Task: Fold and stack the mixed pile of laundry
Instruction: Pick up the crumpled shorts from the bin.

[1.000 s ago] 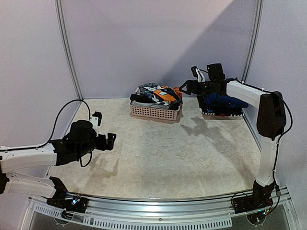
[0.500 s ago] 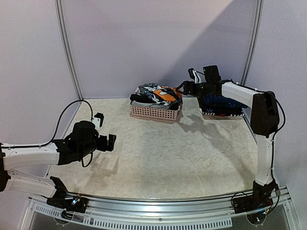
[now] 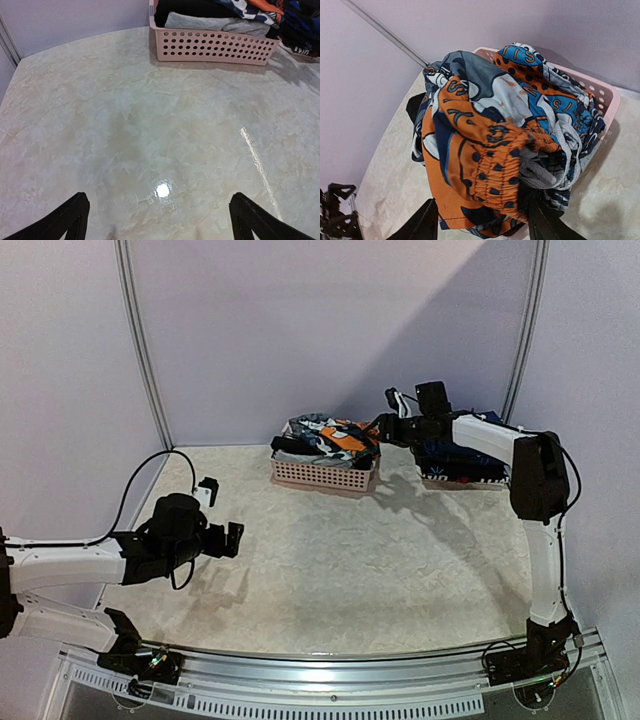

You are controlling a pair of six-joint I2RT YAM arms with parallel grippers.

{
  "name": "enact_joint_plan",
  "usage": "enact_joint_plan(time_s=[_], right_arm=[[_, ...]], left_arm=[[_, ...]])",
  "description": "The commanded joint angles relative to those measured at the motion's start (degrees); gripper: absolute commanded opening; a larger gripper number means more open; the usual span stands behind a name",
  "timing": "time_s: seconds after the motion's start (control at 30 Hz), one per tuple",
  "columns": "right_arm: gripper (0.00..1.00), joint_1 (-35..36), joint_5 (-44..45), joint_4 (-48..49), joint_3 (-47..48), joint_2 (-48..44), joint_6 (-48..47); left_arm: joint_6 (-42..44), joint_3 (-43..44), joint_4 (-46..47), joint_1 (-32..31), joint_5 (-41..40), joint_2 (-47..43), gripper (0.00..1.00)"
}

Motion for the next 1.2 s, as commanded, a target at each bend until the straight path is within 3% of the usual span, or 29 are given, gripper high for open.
enact_joint_plan(time_s=[0.0, 0.63, 1.17], right_arm=[[0.55, 0.8, -1.1, -0.1, 2.5, 1.9, 0.7], [0.01, 2.9, 0.8, -3.0, 4.4, 0.8, -0.3], [0.00, 10.6, 4.7, -11.7, 11.0, -8.7, -5.9]], left_arm=[[0.4, -1.3, 1.4, -0.5, 0.6, -0.5, 1.00], [0.2, -2.6, 2.0, -0.5, 1.8, -2.1, 1.00], [-1.0, -5.2, 2.5, -0.5, 4.3, -6.7, 1.00]])
